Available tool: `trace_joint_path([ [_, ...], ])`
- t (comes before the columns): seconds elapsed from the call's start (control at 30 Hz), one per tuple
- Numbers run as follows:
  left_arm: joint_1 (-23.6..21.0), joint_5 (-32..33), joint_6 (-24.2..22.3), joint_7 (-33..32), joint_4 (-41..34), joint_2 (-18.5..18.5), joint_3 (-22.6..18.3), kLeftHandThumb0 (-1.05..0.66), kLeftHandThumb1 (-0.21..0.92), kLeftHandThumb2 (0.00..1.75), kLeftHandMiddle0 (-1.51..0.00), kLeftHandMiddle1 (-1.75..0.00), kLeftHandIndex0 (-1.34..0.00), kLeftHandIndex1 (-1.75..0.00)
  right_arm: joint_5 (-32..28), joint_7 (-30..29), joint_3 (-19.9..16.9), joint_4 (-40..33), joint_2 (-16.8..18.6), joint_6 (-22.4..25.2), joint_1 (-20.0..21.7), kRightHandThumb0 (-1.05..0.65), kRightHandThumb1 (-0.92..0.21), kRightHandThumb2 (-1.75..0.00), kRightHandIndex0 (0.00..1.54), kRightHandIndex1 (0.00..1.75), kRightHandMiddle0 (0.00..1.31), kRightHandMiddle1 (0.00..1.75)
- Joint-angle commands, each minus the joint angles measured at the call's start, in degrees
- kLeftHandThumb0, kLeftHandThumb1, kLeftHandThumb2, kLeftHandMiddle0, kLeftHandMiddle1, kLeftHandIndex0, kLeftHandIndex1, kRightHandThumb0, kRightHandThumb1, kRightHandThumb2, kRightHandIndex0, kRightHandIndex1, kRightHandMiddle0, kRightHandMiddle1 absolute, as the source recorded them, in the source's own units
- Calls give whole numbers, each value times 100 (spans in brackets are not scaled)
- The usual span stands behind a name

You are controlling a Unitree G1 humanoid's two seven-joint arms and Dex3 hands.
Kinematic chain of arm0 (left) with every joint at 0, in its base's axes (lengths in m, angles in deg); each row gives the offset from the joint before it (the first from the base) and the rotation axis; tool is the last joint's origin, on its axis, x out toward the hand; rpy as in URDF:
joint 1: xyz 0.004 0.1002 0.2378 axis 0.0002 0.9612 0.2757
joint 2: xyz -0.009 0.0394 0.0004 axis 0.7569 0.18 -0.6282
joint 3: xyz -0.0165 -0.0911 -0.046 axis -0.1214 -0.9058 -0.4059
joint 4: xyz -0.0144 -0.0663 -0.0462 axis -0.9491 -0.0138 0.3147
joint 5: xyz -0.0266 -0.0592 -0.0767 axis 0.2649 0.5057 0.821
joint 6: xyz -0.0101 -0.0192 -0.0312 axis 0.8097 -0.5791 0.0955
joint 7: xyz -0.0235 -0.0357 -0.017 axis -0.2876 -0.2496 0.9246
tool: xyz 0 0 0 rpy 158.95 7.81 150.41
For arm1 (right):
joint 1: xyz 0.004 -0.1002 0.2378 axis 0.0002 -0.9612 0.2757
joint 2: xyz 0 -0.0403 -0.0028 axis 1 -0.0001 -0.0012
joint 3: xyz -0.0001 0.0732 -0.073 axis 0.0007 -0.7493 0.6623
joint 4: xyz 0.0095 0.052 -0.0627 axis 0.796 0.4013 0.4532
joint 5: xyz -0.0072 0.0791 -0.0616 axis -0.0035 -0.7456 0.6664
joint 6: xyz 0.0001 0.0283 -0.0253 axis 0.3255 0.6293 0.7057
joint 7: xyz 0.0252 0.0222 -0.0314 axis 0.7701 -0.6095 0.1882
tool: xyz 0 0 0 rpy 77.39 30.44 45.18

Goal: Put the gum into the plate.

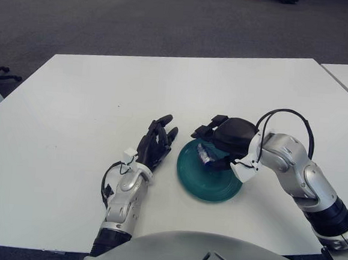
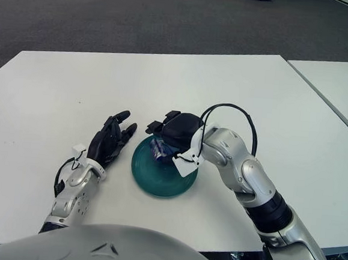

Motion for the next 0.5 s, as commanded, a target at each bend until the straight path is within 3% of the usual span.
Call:
trace_joint_path([
  [0.0, 79, -37, -25, -57, -101, -139, 15, -86, 92, 90, -49, -6, 0, -78, -161, -110, -160, -116, -39, -30, -66, -105, -92, -103, 0, 0, 0, 0],
  [0.47, 108, -18, -63, -54, -169, -115, 9, -86, 92, 90, -50, -6, 0, -78, 46, -641, -50, -45, 61, -298, -313, -105, -92, -107, 0, 0, 0, 0],
])
